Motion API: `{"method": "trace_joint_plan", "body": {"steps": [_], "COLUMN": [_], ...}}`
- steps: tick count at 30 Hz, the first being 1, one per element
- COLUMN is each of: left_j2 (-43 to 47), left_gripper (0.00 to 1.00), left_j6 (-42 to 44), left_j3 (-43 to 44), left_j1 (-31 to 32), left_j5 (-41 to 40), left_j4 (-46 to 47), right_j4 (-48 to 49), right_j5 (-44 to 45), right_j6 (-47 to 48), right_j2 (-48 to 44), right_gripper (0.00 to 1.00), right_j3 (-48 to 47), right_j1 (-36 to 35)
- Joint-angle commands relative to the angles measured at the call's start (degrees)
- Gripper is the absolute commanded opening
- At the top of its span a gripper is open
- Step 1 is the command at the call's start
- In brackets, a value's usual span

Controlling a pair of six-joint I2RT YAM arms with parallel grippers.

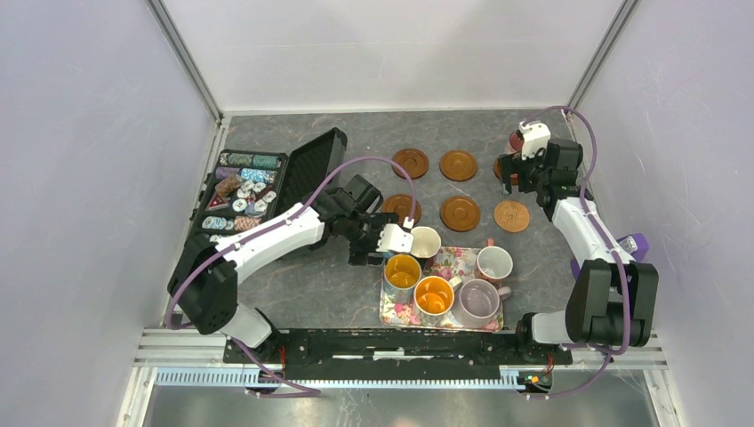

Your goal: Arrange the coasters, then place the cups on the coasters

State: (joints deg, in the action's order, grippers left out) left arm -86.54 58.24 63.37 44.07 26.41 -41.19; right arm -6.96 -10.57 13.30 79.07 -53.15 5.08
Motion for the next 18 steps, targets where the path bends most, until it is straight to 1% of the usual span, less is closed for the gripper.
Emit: {"method": "trace_joint_plan", "body": {"steps": [1, 3, 6, 10, 13, 15, 18], "left_j2": [-0.22, -0.6, -0.83, -0.47, 0.18, 0.0, -0.98], "left_gripper": [0.84, 0.83, 0.8, 0.67, 0.59, 0.56, 0.56], "left_j6": [-2.92, -3.48, -3.03, -0.85, 0.27, 0.78, 0.81], "left_j3": [2.15, 2.06, 1.47, 0.13, -0.86, -0.95, -1.06], "left_j1": [0.26, 0.93, 1.95, 2.51, 2.83, 3.32, 4.21], "left_j5": [1.14, 2.44, 4.09, 5.27, 5.8, 5.85, 5.65], "left_j4": [3.77, 3.66, 2.8, 0.17, -1.14, -1.97, -2.05], "right_j4": [0.66, 0.47, 0.06, -0.07, -0.2, -0.14, 0.02], "right_j5": [-1.13, -1.15, -1.04, -0.67, -0.63, -0.82, -0.95], "right_j6": [-0.38, -0.29, 0.18, 0.92, 1.08, 1.03, 1.03], "right_j2": [-2.34, -2.3, -2.35, -2.82, -2.98, -3.1, -2.97], "right_gripper": [0.98, 0.98, 0.98, 0.98, 0.98, 0.98, 0.98], "right_j3": [0.59, 0.67, 0.75, 1.15, 1.53, 1.77, 1.84], "right_j1": [-0.16, -0.16, -0.16, -0.16, -0.16, -0.16, -0.16]}}
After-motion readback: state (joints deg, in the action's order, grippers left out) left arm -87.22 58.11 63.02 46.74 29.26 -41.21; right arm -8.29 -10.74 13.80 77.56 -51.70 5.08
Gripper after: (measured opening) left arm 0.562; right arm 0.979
